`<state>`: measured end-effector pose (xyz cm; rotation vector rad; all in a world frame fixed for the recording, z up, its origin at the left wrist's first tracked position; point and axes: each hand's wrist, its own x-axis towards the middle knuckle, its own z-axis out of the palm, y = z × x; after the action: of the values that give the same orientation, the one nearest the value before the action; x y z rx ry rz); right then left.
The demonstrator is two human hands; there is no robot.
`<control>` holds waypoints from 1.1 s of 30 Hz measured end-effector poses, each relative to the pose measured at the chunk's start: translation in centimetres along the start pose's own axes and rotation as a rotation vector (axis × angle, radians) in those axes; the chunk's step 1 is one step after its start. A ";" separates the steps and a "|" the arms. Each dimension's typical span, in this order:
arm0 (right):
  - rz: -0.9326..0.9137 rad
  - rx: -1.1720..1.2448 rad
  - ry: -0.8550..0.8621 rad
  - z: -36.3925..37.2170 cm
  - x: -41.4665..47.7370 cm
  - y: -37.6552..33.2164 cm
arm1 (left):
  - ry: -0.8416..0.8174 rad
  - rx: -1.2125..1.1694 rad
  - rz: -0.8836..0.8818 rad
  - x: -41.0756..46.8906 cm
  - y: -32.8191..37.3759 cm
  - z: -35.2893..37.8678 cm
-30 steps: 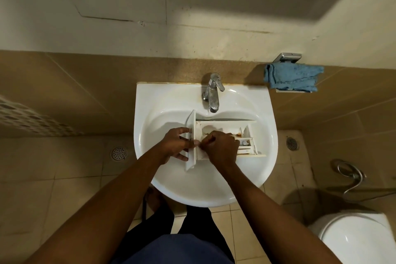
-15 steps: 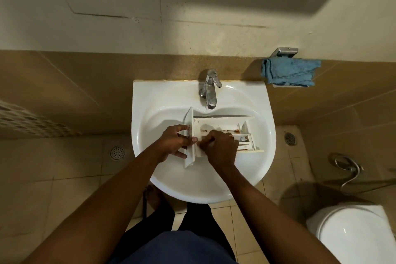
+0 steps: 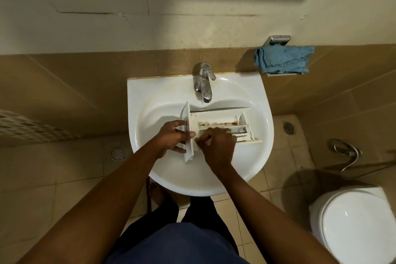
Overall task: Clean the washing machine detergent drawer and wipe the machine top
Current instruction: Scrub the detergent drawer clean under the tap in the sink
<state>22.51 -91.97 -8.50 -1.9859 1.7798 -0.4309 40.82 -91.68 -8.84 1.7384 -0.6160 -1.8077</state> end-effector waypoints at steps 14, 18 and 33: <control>0.145 0.147 -0.084 0.2 2.3 -0.1 | -0.004 -0.023 -0.003 0.1 -0.1 -0.1; 0.250 0.169 -0.168 0.7 2.9 -0.2 | -0.009 -0.025 -0.004 0.1 0.0 0.0; 0.181 0.126 -0.385 -1.1 4.9 1.5 | -0.013 -0.046 -0.015 0.4 -0.1 -0.3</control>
<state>21.26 -97.04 -8.62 -1.6696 1.6237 -0.0898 41.09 -91.86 -9.20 1.7064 -0.5640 -1.8304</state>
